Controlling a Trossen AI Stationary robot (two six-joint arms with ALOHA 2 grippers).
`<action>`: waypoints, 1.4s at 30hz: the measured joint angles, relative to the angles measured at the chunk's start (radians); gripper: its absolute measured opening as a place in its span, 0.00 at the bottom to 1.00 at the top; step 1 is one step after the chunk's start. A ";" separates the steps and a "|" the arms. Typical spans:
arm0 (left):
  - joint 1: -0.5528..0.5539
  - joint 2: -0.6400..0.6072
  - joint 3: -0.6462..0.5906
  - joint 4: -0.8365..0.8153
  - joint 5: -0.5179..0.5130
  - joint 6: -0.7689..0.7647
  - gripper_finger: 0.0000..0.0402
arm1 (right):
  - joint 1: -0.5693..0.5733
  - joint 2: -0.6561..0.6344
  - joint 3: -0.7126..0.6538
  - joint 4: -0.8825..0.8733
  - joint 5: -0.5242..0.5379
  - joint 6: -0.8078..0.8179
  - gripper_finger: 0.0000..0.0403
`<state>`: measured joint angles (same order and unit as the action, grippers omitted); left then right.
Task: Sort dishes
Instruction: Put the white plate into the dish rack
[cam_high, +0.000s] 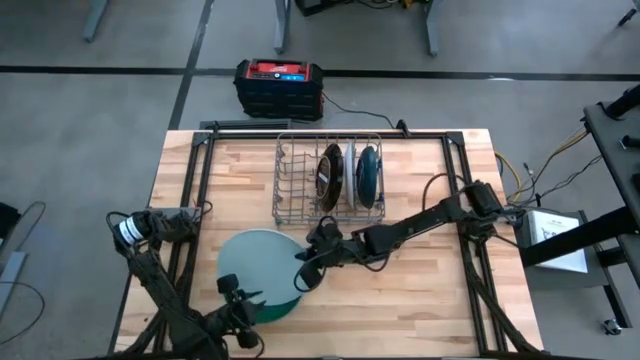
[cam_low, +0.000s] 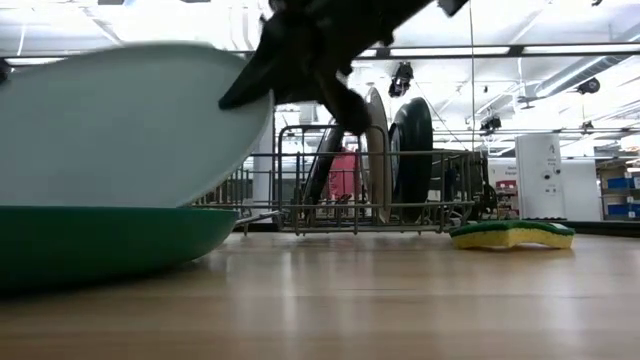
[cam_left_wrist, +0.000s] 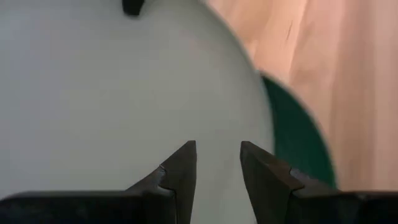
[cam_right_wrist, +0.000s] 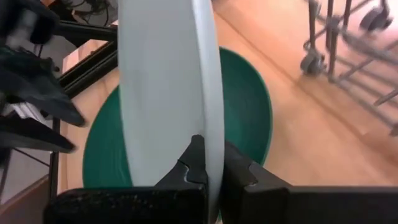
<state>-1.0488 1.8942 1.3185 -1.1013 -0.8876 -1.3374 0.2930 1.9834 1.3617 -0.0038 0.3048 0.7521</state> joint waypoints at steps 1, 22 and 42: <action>-0.008 0.000 0.026 -0.031 -0.022 0.006 0.29 | 0.003 -0.013 0.000 -0.010 0.003 -0.013 0.00; -0.119 -0.013 0.385 -0.469 -0.361 0.272 0.29 | -0.007 -0.441 -0.003 -0.308 0.230 -0.298 0.00; -0.118 -0.015 0.349 -0.470 -0.300 0.281 0.29 | -0.433 -0.714 -0.001 -0.255 0.289 -1.147 0.00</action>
<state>-1.1671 1.8790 1.6679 -1.5713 -1.1873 -1.0564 -0.1395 1.2695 1.3609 -0.2583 0.5942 -0.3954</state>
